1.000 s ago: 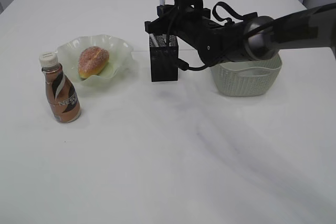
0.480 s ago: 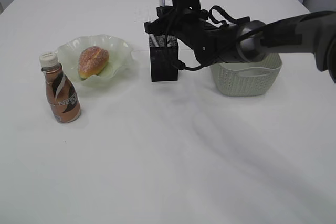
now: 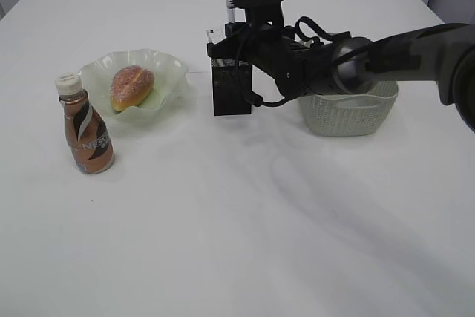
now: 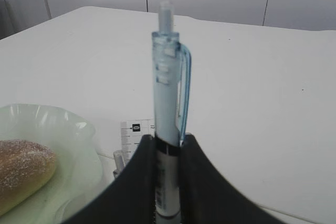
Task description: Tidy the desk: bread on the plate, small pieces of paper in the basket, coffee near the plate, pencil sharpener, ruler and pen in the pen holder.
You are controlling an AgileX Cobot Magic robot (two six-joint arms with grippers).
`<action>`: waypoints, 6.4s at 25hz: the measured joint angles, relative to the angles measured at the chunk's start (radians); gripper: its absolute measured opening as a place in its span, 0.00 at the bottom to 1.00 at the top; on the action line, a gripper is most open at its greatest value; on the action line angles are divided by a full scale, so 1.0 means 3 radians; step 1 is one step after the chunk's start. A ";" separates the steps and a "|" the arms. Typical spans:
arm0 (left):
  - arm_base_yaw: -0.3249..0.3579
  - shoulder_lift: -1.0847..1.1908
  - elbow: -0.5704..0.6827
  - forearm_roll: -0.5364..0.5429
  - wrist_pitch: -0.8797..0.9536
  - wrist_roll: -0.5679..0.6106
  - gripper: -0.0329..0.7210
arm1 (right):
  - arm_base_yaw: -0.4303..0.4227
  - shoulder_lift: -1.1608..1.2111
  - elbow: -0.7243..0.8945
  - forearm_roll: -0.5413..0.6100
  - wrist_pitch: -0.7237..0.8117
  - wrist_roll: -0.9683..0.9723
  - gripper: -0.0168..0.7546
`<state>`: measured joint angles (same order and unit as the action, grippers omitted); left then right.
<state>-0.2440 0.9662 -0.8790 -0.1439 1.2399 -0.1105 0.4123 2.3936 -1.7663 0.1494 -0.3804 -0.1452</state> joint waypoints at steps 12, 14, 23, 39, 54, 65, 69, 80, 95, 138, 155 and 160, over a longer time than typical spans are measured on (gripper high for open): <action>0.0000 0.0000 0.0000 0.0000 0.0000 0.0000 0.37 | 0.0000 0.0000 -0.0062 0.0000 0.0153 0.0000 0.48; 0.0000 0.0000 0.0000 0.0000 0.0000 0.0000 0.37 | 0.0000 0.0000 -0.0126 0.0000 0.0229 0.0000 0.51; 0.0000 0.0000 0.0000 0.0006 0.0000 0.0000 0.37 | -0.0005 -0.0260 -0.0387 0.0011 0.1541 0.0100 0.53; 0.0000 0.0000 0.0000 0.0012 -0.0113 0.0000 0.86 | -0.0005 -0.1627 -0.0400 0.0440 0.3596 0.0211 0.56; 0.0000 -0.0012 0.0000 0.0087 -0.0035 0.0000 0.67 | -0.0005 -0.2724 -0.0408 -0.0100 0.4329 0.0191 0.56; 0.0000 -0.1035 -0.0006 0.0250 -0.0181 0.0000 0.65 | -0.0005 -0.3591 -0.0066 -0.0324 0.4472 0.0181 0.56; 0.0000 -0.1528 -0.0006 0.0250 -0.0187 0.0104 0.65 | -0.0005 -0.4011 0.0242 -0.0368 0.4463 0.0181 0.56; 0.0000 -0.2278 -0.0014 0.0238 -0.0028 0.1015 0.65 | -0.0005 -0.5591 0.1754 -0.0699 0.4047 0.0176 0.56; 0.0000 -0.3193 0.0375 0.0140 0.0124 0.1269 0.64 | -0.0005 -0.7206 0.2987 -0.0858 0.4022 0.0187 0.56; 0.0227 -0.3193 0.1221 0.0040 -0.0336 0.1206 0.59 | -0.0035 -0.8031 0.4264 -0.0625 0.5090 0.0352 0.56; 0.1210 -0.3193 0.1221 0.0040 -0.0336 0.1206 0.55 | -0.1200 -0.8031 0.4264 -0.0625 0.5090 0.0358 0.56; 0.1051 -0.3193 0.1221 0.0040 -0.0336 0.1206 0.55 | -0.1200 -0.8031 0.4264 -0.0625 0.5090 0.0358 0.56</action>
<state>0.0714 0.0084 -0.5126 -0.1319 1.1392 0.2513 0.0524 -0.0157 -0.4870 -0.0380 1.1467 -0.0379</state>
